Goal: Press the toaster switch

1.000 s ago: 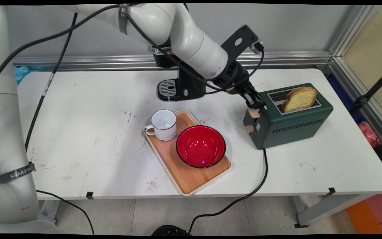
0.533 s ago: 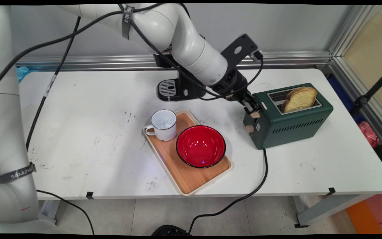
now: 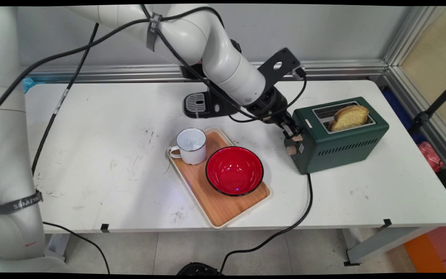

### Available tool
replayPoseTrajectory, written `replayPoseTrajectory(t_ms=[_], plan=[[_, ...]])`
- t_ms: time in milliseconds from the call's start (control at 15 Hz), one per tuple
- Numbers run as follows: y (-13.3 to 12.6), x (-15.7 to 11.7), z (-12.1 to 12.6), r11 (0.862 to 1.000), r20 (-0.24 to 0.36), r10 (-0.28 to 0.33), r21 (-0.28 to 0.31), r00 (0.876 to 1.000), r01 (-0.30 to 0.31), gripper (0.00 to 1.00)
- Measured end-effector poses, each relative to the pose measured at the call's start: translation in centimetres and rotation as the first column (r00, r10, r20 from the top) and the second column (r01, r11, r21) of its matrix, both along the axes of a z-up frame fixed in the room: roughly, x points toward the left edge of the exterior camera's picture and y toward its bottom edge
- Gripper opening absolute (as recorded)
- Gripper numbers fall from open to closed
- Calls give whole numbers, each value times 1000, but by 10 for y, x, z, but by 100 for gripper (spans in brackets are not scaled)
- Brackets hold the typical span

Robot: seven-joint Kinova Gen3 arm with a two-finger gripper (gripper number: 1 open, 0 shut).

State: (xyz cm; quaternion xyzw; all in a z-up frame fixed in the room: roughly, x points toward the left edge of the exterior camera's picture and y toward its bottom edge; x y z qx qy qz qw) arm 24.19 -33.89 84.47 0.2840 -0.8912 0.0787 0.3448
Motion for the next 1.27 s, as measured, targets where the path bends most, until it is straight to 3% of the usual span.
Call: replayPoseTrajectory(t_ms=[1267], plan=[[-7,-4,-27,999,42,20,40,999,-21,0]])
